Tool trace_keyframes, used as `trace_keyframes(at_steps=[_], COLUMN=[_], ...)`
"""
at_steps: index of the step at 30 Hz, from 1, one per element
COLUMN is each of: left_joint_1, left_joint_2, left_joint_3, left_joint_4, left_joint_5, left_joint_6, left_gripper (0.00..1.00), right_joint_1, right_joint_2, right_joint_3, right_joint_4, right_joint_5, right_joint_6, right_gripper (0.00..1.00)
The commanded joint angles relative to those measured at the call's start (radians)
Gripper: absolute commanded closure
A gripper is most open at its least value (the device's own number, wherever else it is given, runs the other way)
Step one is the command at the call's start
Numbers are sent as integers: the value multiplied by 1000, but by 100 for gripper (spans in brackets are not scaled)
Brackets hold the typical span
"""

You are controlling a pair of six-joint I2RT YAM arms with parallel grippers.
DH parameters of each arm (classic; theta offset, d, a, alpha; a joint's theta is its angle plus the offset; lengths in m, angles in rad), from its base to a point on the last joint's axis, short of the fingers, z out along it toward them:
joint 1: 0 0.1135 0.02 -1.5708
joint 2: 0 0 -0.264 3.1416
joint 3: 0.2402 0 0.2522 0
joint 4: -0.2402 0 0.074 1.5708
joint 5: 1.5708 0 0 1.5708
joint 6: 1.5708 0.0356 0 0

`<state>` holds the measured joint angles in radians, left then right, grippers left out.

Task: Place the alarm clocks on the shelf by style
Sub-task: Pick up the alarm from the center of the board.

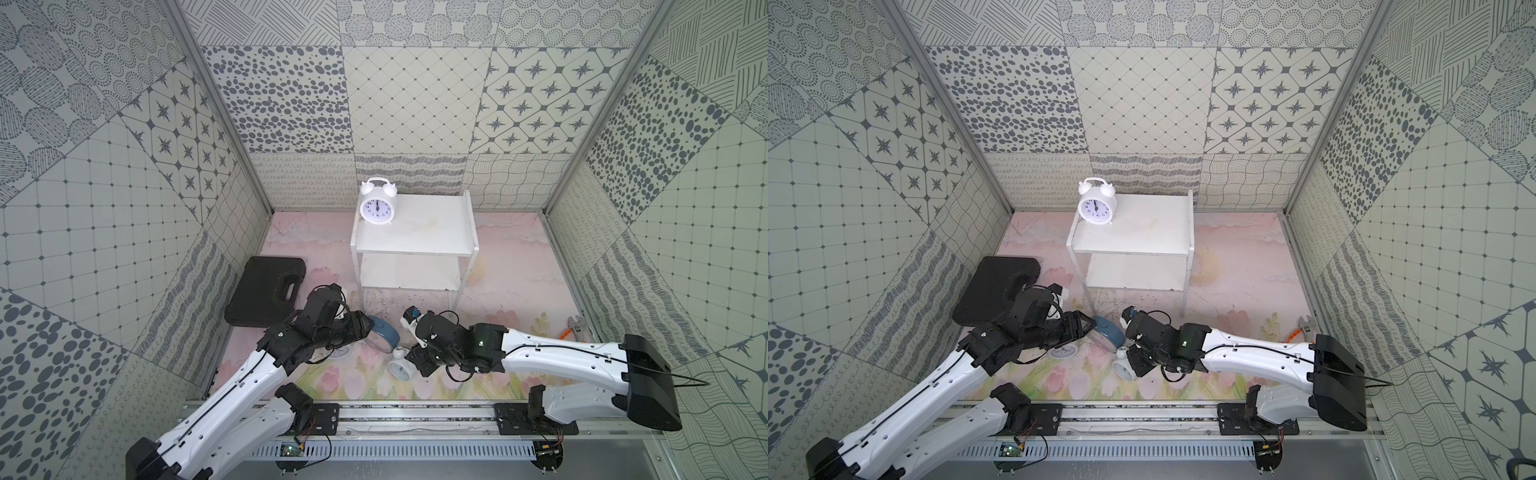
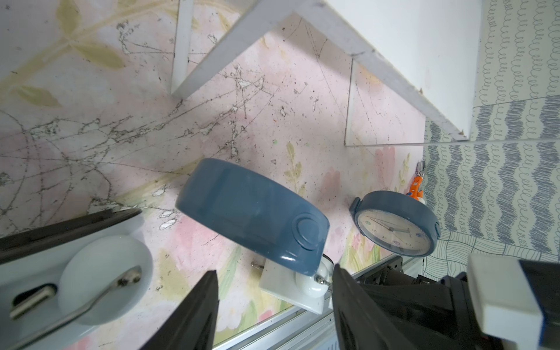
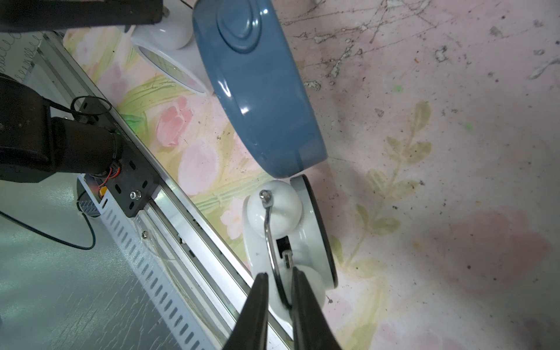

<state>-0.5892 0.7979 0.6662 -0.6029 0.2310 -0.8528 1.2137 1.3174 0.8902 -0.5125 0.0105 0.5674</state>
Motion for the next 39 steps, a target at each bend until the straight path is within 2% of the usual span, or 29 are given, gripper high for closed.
trace_keyframes(at_steps=[1,9,12,14,17,19,22,25,28,31,39], left_joint_1=[-2,-3,-3,-3,-3,-4,-4,-4,-10,-24,-41], left_joint_2=[20,24,6,-8,-43,-66,-63,-25,2,14,26], left_joint_3=[9,21,26,24,-8,-42,-52,-53,-74,-85,-86], left_joint_4=[45,81,124,200,422,622,789,887,1022,1119,1183], left_joint_5=[36,83,135,217,468,615,730,812,853,868,891], left_joint_6=[36,53,74,87,54,-17,-79,-127,-201,-248,-289], left_gripper=[37,35,32,30,27,19,11,8,7,6,8], right_joint_1=[7,7,7,6,-17,-53,-135,-223,-287,-317,-388], right_joint_2=[-23,-154,-242,-291,-351,-370,-377,-376,-359,-339,-324], right_joint_3=[16,0,2,23,71,110,169,208,245,273,270], right_joint_4=[15,-34,-57,-93,-131,-150,-161,-133,-124,-135,-123], right_joint_5=[20,31,-43,-103,-269,-400,-594,-744,-828,-854,-883], right_joint_6=[-9,-29,-63,-92,-131,-154,-168,-166,-166,-180,-193], right_gripper=[99,100,100,100,100,100,100,100,100,100,100])
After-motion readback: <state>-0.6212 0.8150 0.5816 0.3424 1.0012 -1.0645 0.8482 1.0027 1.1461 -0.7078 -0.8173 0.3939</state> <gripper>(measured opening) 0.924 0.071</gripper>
